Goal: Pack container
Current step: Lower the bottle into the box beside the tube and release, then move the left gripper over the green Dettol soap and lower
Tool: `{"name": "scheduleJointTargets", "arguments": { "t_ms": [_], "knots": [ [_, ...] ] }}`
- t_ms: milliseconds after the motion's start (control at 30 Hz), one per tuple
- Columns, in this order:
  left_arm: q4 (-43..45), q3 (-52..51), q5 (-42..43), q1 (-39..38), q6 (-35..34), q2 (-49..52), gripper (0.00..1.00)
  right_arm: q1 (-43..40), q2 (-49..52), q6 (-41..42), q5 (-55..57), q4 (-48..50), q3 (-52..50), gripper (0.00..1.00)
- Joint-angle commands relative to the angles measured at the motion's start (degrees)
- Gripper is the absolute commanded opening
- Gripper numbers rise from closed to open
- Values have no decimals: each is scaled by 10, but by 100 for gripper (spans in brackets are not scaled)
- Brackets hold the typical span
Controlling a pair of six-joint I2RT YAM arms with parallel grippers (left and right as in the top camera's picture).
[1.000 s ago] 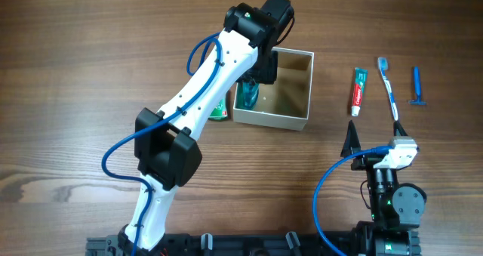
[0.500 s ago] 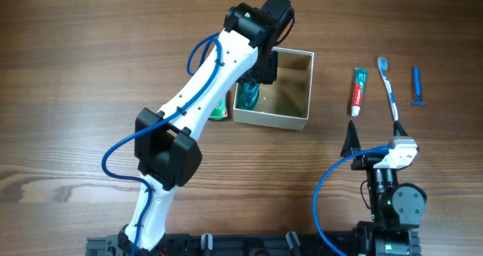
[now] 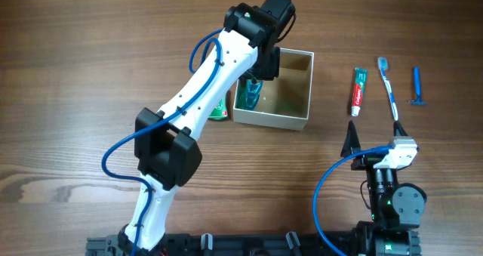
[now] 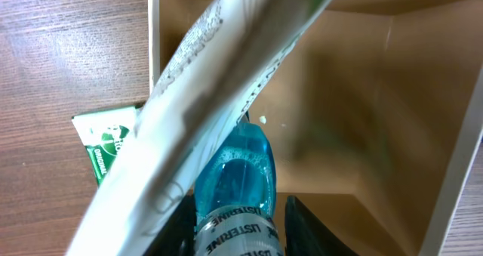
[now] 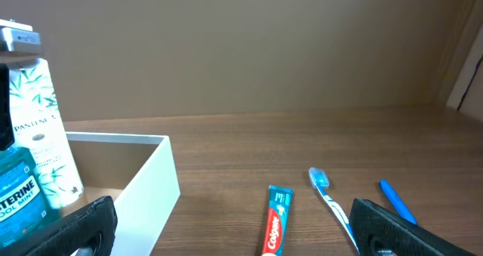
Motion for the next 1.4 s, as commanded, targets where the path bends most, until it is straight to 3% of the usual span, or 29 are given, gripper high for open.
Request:
{"name": "scheduleJointTargets", "arguments": {
  "t_ms": [0, 367, 700, 1133, 1367],
  "knots": [
    [12, 4, 5, 1, -1, -51, 36, 3, -1, 8, 10, 2, -1, 100],
    [5, 4, -32, 1, -1, -104, 38, 3, -1, 8, 10, 2, -1, 100],
    [-7, 4, -68, 38, -6, -139, 54, 3, -1, 8, 10, 2, -1, 100],
    [-114, 4, -64, 150, -141, -144, 72, 3, -1, 8, 10, 2, -1, 100],
    [-123, -9, -41, 165, -147, -143, 75, 3, -1, 8, 10, 2, -1, 100]
  ]
}}
